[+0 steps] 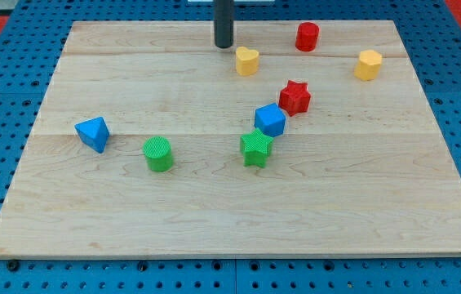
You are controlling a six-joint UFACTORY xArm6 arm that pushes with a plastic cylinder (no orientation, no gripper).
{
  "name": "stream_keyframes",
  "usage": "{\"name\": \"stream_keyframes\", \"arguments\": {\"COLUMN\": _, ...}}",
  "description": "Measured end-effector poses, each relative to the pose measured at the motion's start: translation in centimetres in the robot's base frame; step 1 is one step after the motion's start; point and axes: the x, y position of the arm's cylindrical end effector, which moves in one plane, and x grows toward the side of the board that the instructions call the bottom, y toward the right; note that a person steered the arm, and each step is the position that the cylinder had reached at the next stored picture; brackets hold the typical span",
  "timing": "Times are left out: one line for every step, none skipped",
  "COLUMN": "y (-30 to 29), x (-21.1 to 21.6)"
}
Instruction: Place the heart above the red star
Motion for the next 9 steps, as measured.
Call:
{"name": "stream_keyframes", "arguments": {"y": 3.0, "x": 2.8}}
{"name": "stream_keyframes", "arguments": {"y": 3.8, "x": 4.7}}
{"name": "stream_keyframes", "arguments": {"y": 2.6, "x": 5.5}}
{"name": "stream_keyframes", "arguments": {"y": 1.7, "x": 6.9}}
{"name": "stream_keyframes", "arguments": {"y": 2.8, "x": 7.1}}
{"name": "stream_keyframes", "arguments": {"y": 6.3, "x": 7.1}}
{"name": "stream_keyframes", "arguments": {"y": 5.4, "x": 7.8}}
{"name": "stream_keyframes", "arguments": {"y": 6.4, "x": 9.9}}
{"name": "stream_keyframes", "arguments": {"y": 7.5, "x": 9.9}}
